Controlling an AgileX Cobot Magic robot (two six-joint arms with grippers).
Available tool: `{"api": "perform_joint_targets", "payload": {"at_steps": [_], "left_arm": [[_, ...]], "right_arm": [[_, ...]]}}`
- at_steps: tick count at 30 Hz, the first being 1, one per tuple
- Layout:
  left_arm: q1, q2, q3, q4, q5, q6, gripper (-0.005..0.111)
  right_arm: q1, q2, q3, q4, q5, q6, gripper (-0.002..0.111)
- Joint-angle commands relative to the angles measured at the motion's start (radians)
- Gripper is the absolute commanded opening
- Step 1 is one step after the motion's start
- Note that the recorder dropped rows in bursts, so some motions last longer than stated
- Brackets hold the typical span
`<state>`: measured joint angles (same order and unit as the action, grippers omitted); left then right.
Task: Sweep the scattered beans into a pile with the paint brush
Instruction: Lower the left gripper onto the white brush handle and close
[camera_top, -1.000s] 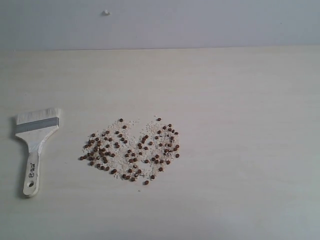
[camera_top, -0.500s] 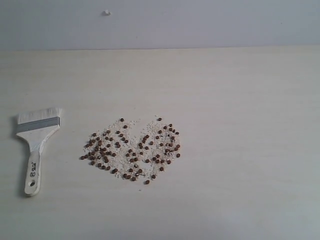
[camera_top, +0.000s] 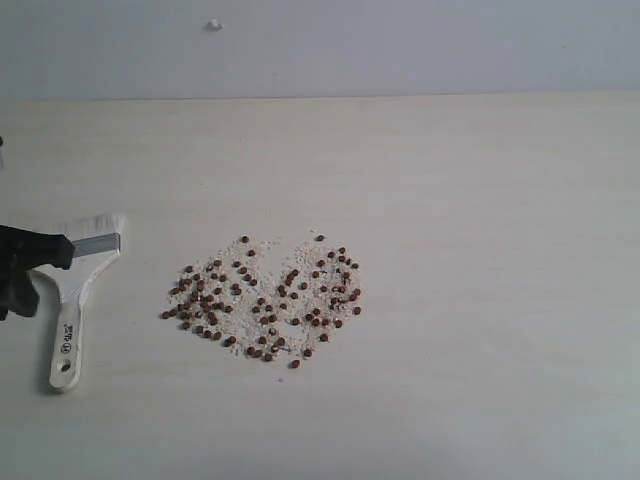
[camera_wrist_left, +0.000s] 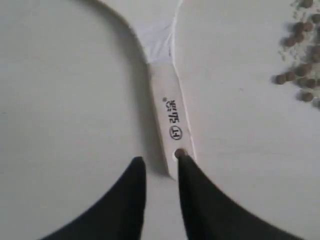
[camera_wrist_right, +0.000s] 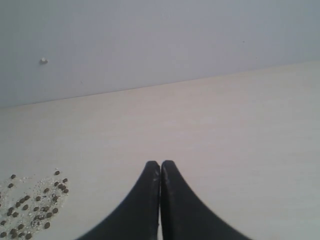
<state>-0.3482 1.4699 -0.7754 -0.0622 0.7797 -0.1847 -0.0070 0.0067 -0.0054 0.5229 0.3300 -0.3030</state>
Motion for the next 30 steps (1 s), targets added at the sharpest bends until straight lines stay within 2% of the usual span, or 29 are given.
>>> {"api": "perform_joint_targets", "payload": {"at_steps": [1,2,4,9,19,30], "left_arm": [[-0.022,0.062,-0.007,-0.003,-0.042,-0.002,0.061],[-0.022,0.077,-0.007,-0.003,-0.052,-0.003,0.069],[-0.022,0.107,-0.007,-0.003,-0.093,-0.027,0.076],[-0.022,0.183,-0.024,-0.001,-0.191,-0.059,0.075],[-0.022,0.350,-0.129,-0.001,-0.138,-0.137,0.071],[-0.022,0.423,-0.147,-0.001,-0.146,-0.169,0.071]], "right_arm": [[-0.004,-0.007,0.005,-0.007,-0.004,-0.008,0.000],[-0.004,-0.007,0.005,-0.007,-0.004,-0.008,0.000],[-0.004,-0.007,0.005,-0.007,-0.004,-0.008,0.000],[-0.004,-0.007,0.005,-0.007,-0.004,-0.008,0.000],[-0.004,-0.007,0.005,0.000,-0.004,-0.008,0.000],[-0.004,-0.007,0.005,0.000,-0.004,-0.008,0.000]]}}
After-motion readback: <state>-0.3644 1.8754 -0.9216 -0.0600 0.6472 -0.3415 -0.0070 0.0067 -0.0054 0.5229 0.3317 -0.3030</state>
